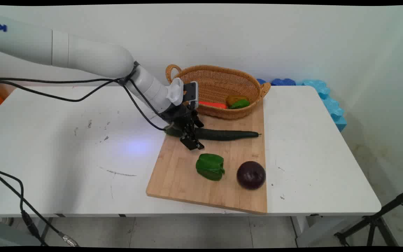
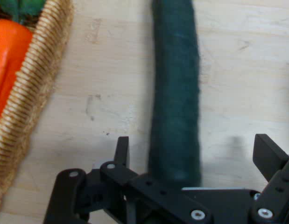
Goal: Pick up the potato from the vegetable basket
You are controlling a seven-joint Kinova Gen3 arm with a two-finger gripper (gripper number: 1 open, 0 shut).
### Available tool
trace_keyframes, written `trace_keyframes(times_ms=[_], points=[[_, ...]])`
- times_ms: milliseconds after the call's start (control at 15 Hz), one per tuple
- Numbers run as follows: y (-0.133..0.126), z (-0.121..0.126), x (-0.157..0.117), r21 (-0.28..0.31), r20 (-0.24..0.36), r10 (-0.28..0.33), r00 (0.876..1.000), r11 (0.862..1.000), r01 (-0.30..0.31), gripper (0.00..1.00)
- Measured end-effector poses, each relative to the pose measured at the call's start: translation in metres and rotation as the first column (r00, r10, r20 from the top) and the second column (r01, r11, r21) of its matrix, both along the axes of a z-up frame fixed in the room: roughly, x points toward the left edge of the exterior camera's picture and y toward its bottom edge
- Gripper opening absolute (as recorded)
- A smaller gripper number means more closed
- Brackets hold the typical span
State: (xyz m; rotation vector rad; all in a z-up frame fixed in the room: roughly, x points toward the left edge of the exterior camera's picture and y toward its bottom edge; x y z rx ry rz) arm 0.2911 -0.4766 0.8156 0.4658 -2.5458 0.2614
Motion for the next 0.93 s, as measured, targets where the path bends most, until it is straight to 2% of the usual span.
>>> trace_keyframes(times_ms=[267,533,933], points=[[-0.001,0.014,0.002,-0.012,-0.005,0.001,1.0,1.0,-0.001,1.0],[-0.006,0.04,0.005,-0.025,-0.012,0.011,1.0,1.0,-0.011,1.0],[-0.032,0.084,0.006,-0.062,-0.027,0.031,0.999,0.998,-0.033,1.0]])
